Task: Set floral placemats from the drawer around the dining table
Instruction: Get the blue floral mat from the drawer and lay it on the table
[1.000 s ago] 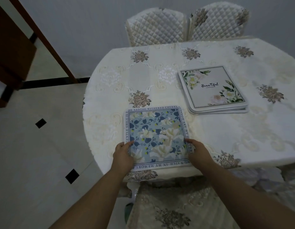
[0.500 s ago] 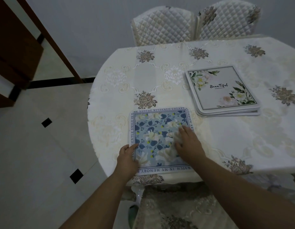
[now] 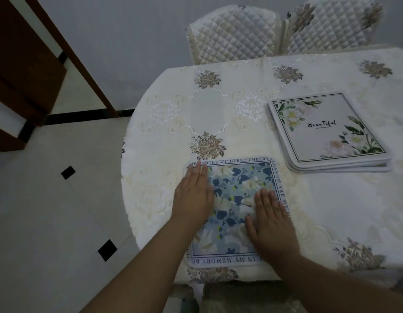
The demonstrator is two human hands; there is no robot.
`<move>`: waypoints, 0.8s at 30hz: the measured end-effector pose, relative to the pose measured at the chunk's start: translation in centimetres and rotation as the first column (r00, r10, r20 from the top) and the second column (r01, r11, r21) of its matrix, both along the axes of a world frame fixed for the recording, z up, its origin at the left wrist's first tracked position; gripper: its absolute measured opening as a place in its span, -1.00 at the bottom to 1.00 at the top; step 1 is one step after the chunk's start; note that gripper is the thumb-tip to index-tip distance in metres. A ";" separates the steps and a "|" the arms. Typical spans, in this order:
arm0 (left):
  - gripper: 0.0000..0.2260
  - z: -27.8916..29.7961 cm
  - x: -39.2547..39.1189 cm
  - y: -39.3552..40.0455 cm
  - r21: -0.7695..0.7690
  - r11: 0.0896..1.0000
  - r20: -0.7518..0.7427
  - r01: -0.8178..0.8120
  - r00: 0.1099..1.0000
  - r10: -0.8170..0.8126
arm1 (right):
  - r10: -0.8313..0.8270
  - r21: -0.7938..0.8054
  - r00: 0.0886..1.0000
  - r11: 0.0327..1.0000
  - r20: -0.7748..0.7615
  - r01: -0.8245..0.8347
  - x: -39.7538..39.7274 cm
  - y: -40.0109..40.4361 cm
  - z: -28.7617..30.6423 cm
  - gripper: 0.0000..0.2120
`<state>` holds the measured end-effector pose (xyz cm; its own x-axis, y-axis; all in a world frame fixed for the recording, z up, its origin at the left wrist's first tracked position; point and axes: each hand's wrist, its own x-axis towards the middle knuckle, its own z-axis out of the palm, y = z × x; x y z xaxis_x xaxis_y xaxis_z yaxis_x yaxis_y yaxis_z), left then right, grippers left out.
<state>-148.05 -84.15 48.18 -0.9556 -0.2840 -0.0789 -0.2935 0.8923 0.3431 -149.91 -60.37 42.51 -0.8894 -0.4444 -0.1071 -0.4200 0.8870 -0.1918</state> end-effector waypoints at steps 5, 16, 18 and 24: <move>-0.42 -2.9 -5.7 1.1 -0.012 0.992 0.113 0.127 0.986 -0.125 | -0.007 -0.004 1.000 1.000 0.016 0.007 -0.1 -0.1 -0.1 -0.30; -0.33 -5.8 -3.7 -4.2 -0.116 0.993 0.119 0.000 0.993 0.014 | 0.002 -0.011 0.999 1.000 0.034 -0.002 -0.2 0.0 0.3 -0.30; -0.35 -6.0 -3.2 -5.2 -0.108 0.994 0.120 -0.021 0.992 0.034 | 0.002 -0.006 0.999 1.000 0.036 -0.002 -0.2 0.0 0.3 -0.29; -0.38 -5.2 1.5 -3.2 -0.022 0.979 0.054 -0.201 0.978 0.202 | 0.007 0.004 1.000 1.000 0.017 -0.007 -0.2 0.1 0.1 -0.29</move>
<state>-146.56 -87.33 43.01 -0.8726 -0.4722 -0.1244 -0.4865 0.8181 0.3068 -150.12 -60.28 42.65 -0.8845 -0.4498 -0.1237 -0.4226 0.8849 -0.1956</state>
